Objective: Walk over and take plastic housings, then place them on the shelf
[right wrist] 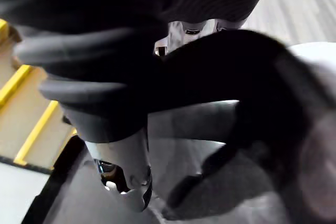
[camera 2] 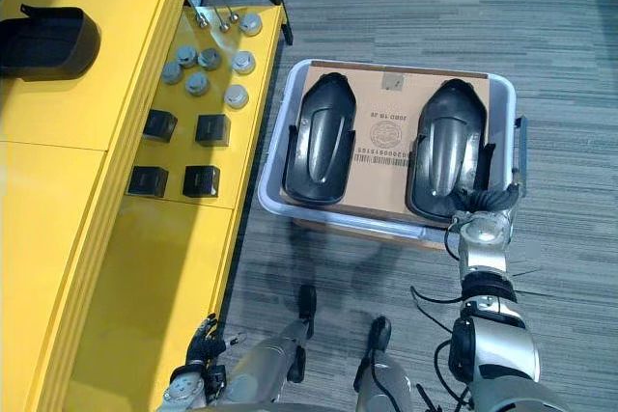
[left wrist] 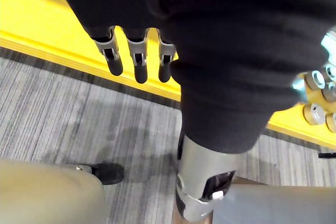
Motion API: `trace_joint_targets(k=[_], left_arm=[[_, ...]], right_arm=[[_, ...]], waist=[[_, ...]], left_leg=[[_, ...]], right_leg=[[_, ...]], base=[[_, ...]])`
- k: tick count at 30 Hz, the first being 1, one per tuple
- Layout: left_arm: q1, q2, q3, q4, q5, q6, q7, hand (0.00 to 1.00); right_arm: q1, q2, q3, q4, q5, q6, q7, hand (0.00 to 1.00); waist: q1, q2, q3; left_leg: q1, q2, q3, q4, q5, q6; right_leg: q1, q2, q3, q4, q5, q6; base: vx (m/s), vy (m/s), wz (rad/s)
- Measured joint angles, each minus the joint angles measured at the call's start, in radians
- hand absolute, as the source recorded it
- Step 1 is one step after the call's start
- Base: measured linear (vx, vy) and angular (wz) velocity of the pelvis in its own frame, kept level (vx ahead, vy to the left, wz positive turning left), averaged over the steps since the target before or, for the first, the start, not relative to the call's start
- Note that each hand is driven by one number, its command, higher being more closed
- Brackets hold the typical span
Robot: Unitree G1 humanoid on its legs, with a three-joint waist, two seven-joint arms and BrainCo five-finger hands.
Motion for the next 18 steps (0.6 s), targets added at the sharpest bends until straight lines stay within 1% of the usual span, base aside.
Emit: trace_joint_targets(k=[4,6,9,13,15,17,18], left_arm=[[-0.002,0.002,-0.008,0.000,-0.001,0.000,0.000,0.00],[-0.002,0.004,-0.009,-0.001,-0.001,0.000,-0.001,0.00],[-0.004,0.005,-0.009,-0.002,-0.002,0.001,-0.001,0.00],[-0.002,0.005,-0.006,-0.013,-0.001,0.013,-0.003,0.00],[0.000,0.005,-0.003,-0.037,0.000,0.017,-0.004,0.00],[0.009,0.005,0.006,-0.073,0.001,0.020,-0.006,0.00],[0.013,0.006,0.016,-0.092,0.002,0.022,-0.008,0.00]], right_arm=[[0.000,0.000,0.008,0.002,0.035,-0.011,0.022,1.00],[0.000,0.000,0.016,-0.001,0.056,-0.026,0.030,1.00],[0.027,0.000,0.025,-0.037,0.063,-0.028,0.042,1.00],[0.148,0.024,0.026,-0.173,0.058,-0.024,0.055,1.00],[0.214,0.033,0.023,-0.243,0.037,-0.018,0.064,1.00],[0.270,0.047,0.012,-0.307,0.016,-0.015,0.061,1.00],[0.298,0.052,0.010,-0.344,0.003,-0.009,0.061,1.00]], waist=[[0.000,-0.003,0.002],[0.000,-0.006,0.004],[0.000,-0.008,0.005],[0.000,-0.016,0.003],[-0.004,-0.024,0.001],[-0.015,-0.035,-0.004],[-0.026,-0.041,-0.009]], left_leg=[[0.001,0.001,0.009,0.000,0.000,0.000],[0.002,0.002,0.025,0.000,0.000,0.000],[0.016,0.004,0.037,-0.001,-0.002,-0.002],[0.051,0.013,0.044,-0.001,-0.008,-0.010],[0.066,0.013,0.044,-0.002,-0.008,-0.010],[0.080,0.014,0.041,-0.002,-0.008,-0.010],[0.087,0.014,0.037,-0.002,-0.008,-0.010]], right_leg=[[-0.008,-0.001,0.012,0.008,0.000,0.000],[-0.015,-0.001,0.026,0.011,0.000,0.000],[-0.010,0.001,0.039,0.013,0.000,0.001],[0.025,0.004,0.044,0.004,0.000,0.001],[0.046,0.005,0.042,-0.006,0.001,0.002],[0.065,0.005,0.036,-0.015,0.002,0.004],[0.080,0.005,0.028,-0.022,0.004,0.006]], base=[[0.00,-0.003,-0.09],[0.00,-0.001,-0.18],[0.02,-0.010,-0.12],[0.03,-0.027,-0.05],[0.00,0.000,0.00],[0.02,-0.009,0.10],[0.02,-0.006,0.12]])
